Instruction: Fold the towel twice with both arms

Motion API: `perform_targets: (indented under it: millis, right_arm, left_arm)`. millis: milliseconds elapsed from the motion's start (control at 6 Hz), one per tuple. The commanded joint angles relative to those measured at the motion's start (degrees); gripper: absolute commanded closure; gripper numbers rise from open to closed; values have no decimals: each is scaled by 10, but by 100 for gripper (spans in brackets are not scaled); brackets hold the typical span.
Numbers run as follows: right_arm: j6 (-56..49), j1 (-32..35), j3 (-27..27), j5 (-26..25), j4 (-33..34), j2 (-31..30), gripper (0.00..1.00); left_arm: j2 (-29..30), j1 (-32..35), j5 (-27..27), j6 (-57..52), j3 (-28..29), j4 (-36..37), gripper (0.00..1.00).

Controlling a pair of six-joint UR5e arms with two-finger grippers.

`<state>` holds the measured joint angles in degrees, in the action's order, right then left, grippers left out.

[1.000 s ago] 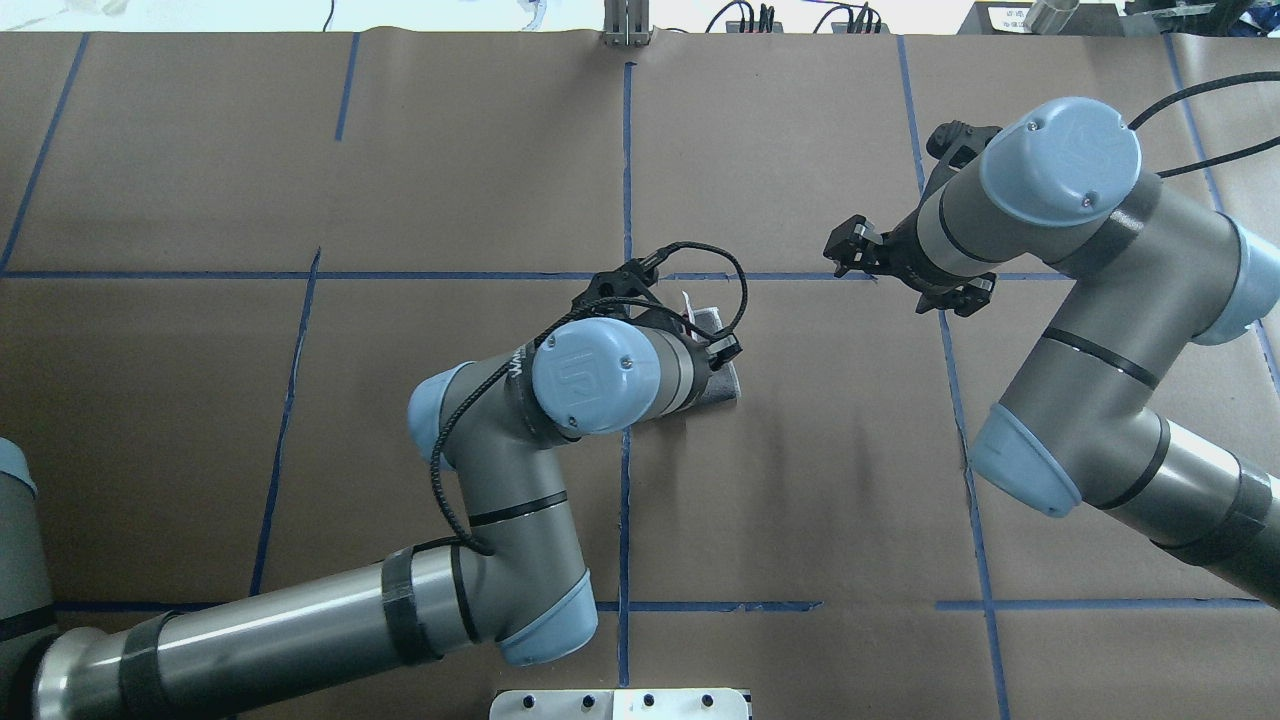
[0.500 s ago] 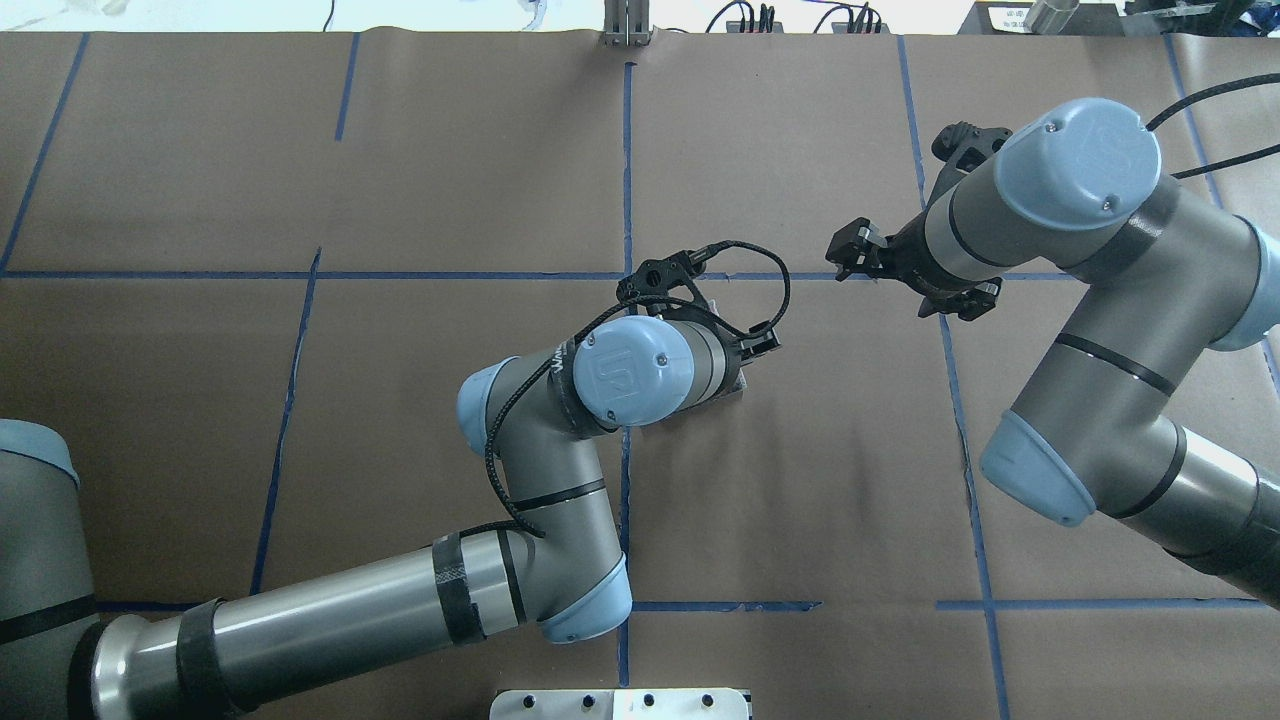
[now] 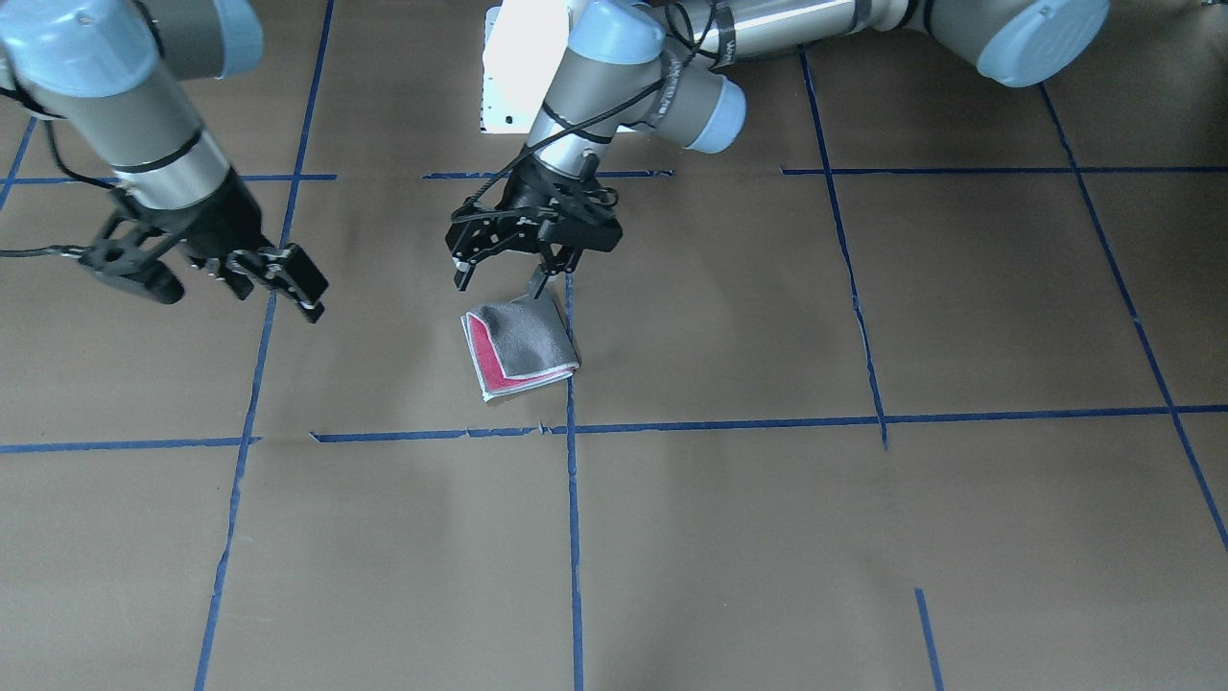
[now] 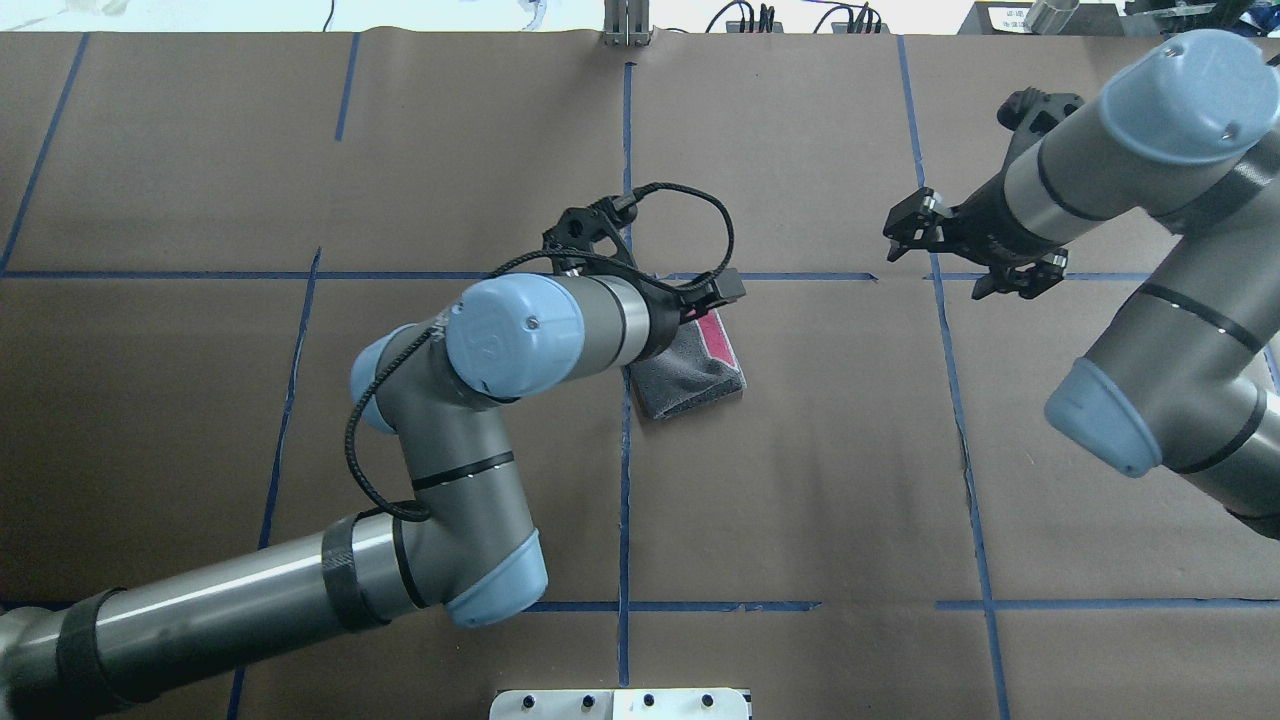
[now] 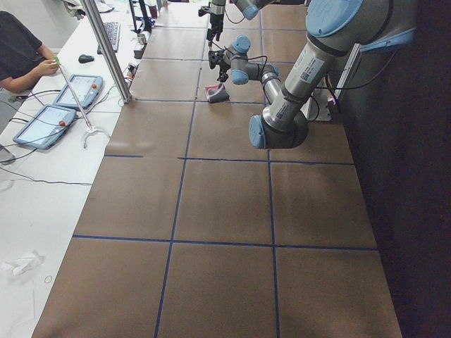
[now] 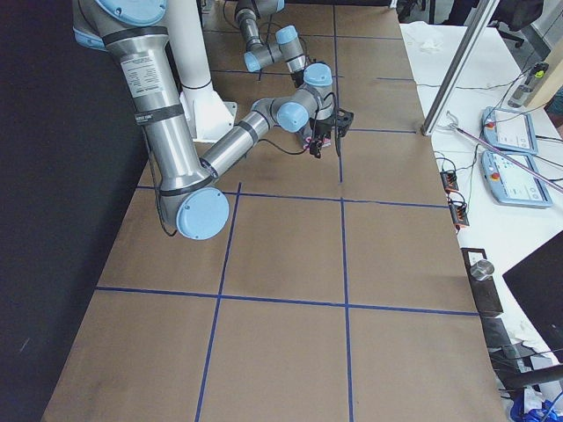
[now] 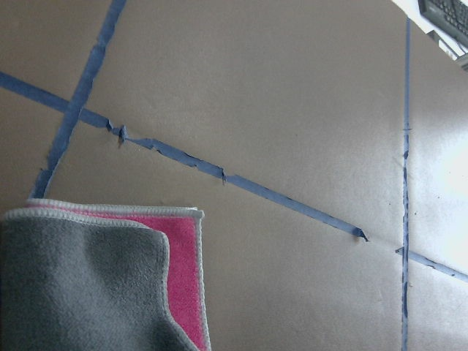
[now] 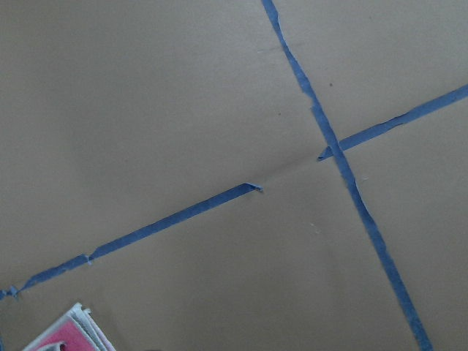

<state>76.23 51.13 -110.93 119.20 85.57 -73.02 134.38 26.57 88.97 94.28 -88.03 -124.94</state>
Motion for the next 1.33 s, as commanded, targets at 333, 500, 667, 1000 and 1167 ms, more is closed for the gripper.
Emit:
perform_targets:
  millis: [333,500,667,1000,1167]
  right_arm:
    - [-209,99,-2,52,-3,-102,0]
    - [-237,130,-12,106,-5,-129,0]
    - [-300,174,-17,135,2,-149,0]
    - [-442,229,-16,129,-1,-229,0]
    - [-549,271,2,129,4,-250,0]
  left_arm:
    - [-198,157,226,-218,-77,2,0]
    - [-246,224,281,-291,-77,4,0]
    - [-298,293,323,-353,-73,7,0]
    - [-419,436,438,-593,-75,6,0]
    - [-454,493,470,-680,-75,7,0]
